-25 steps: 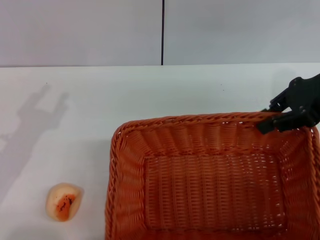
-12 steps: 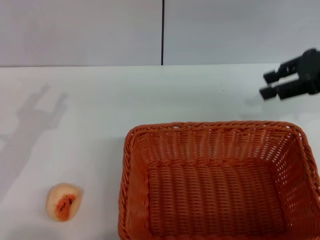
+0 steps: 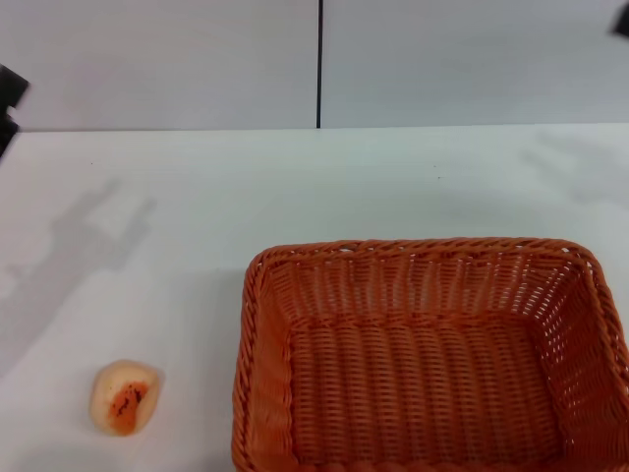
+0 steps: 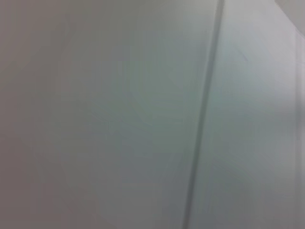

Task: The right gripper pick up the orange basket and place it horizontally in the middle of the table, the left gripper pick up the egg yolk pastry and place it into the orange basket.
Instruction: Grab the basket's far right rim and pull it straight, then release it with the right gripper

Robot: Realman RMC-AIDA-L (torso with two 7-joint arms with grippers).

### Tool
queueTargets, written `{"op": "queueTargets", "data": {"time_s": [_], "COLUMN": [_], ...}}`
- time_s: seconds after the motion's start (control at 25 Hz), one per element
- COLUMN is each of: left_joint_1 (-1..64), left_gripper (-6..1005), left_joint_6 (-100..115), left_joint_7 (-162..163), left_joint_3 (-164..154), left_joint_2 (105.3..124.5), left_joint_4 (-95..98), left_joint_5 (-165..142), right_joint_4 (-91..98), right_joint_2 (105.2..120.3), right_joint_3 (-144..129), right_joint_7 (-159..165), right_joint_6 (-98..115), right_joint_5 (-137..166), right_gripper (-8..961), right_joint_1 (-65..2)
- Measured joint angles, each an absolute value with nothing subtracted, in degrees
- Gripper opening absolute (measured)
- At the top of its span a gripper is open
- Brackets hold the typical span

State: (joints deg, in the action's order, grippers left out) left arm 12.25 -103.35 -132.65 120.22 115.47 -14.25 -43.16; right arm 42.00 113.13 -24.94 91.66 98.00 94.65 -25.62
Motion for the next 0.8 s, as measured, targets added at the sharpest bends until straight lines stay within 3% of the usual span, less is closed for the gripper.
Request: {"op": "queueTargets", "data": {"time_s": [0.04,0.12,0.16,0.2,0.28,0.44,0.6,0.8], "left_joint_1": [12.5,12.5,12.5,13.2,13.1,11.9,10.3,11.1], "left_gripper": [610,610,610,610,610,611,612,606], "left_joint_6": [-103.2,-103.2,-103.2,-102.9,-102.4,-101.7,-101.3,-99.5], "left_joint_7": [-132.0,-132.0,-132.0,-130.6,-130.4,-131.5,-133.2,-128.9], "left_joint_3": [120.2,120.2,120.2,120.4,120.6,123.9,135.0,138.4], "left_joint_2": [114.32,114.32,114.32,112.58,112.45,114.28,117.91,117.96], "left_joint_4": [-15.2,-15.2,-15.2,-16.2,-17.1,-17.8,-18.1,-17.2], "left_joint_5": [-46.5,-46.5,-46.5,-52.0,-54.2,-54.4,-54.4,-54.3], "right_joint_4": [42.0,37.0,37.0,33.1,30.9,25.2,24.5,23.8], "right_joint_2": [113.13,114.74,114.74,115.07,115.00,114.67,114.95,115.20], "right_joint_3": [-24.9,-21.8,-21.8,-19.7,-18.9,-18.3,-18.8,-18.2], "right_joint_7": [91.7,84.2,84.2,80.8,79.3,76.0,75.9,76.2], "right_joint_6": [98.0,97.6,97.6,97.2,97.0,95.3,93.7,91.5], "right_joint_5": [94.6,87.2,87.2,85.2,84.9,85.1,85.6,85.6], "right_gripper": [521,522,523,524,525,527,530,533], "right_joint_1": [-25.6,-20.8,-20.8,-19.0,-18.6,-17.9,-18.5,-18.9]}}
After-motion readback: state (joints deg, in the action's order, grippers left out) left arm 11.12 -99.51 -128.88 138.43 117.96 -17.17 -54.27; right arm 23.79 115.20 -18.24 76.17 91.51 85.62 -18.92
